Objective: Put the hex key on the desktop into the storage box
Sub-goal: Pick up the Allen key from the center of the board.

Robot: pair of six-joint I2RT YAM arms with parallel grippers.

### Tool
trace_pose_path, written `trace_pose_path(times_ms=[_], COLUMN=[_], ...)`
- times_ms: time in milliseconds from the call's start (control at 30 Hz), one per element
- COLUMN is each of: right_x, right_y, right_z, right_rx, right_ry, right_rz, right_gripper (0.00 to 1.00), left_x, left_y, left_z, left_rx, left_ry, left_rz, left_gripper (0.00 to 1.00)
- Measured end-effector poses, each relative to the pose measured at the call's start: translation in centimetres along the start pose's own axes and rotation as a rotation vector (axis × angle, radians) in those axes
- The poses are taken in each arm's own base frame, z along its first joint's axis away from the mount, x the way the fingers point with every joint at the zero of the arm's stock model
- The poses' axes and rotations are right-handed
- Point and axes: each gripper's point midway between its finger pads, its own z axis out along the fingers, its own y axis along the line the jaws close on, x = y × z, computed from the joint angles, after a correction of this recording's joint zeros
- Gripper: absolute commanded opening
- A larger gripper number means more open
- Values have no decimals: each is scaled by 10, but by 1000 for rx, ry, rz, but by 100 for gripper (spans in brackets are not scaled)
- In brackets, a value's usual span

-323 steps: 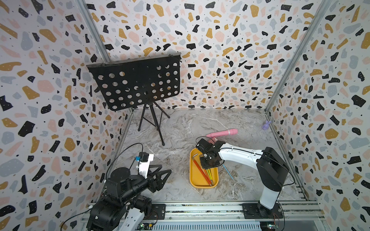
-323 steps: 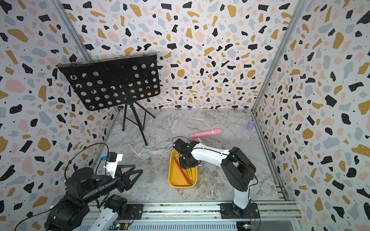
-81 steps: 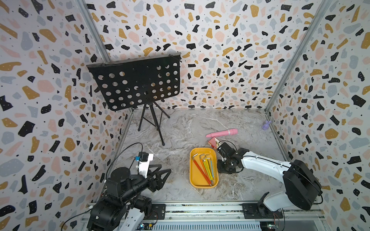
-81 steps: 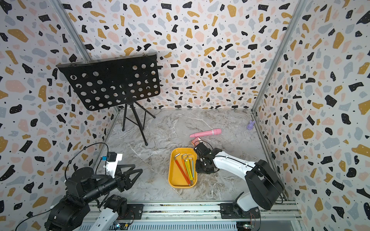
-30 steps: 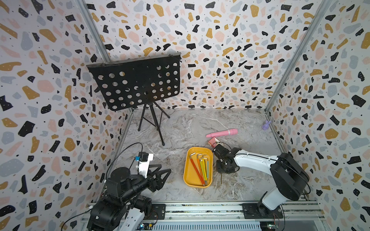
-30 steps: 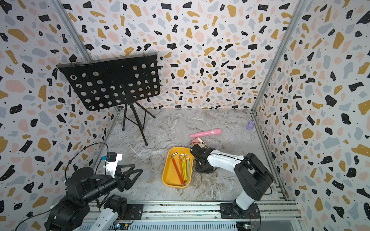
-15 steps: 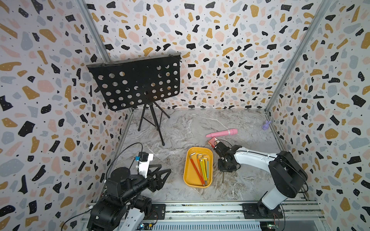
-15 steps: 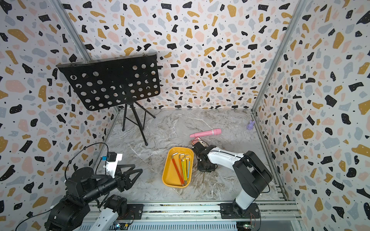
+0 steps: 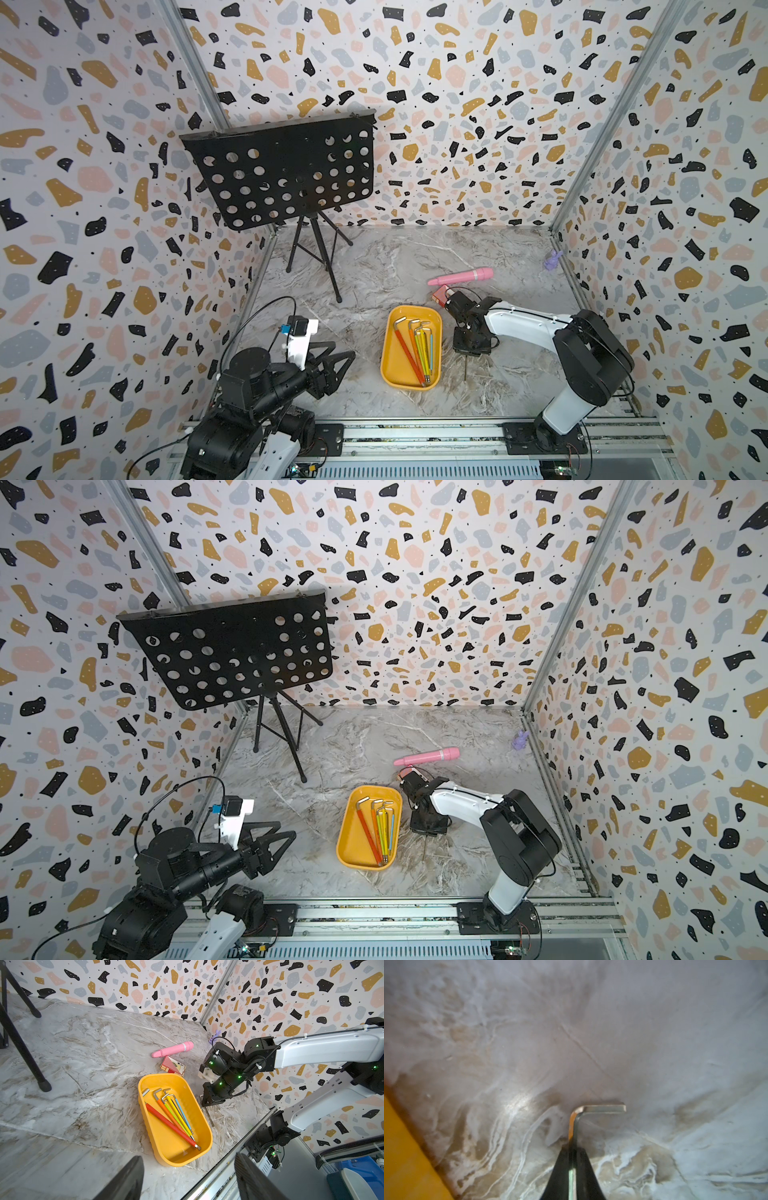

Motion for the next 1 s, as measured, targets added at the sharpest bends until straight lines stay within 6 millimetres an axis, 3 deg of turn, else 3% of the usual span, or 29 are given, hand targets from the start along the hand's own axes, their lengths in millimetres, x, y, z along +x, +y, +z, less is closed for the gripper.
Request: trace_pose_path(times_ms=[133, 700, 867, 1000], right_x=[0, -7, -14, -21], right_y=[0, -1, 6, 31], right_z=[0, -7, -32, -68], right_rx=[-1, -3, -13, -55], right_ry=[0, -56, -133, -223], right_rz=[8, -7, -50, -123], right_gripper=[0, 0, 0, 0], left_x=[0, 0, 0, 0], left_y=[0, 0, 0, 0], left_z=[0, 0, 0, 0], left_rx=[0, 0, -1, -1], left_ry=[0, 0, 0, -1], left_rz=[0, 0, 0, 0], left_gripper=[73, 73, 73, 73])
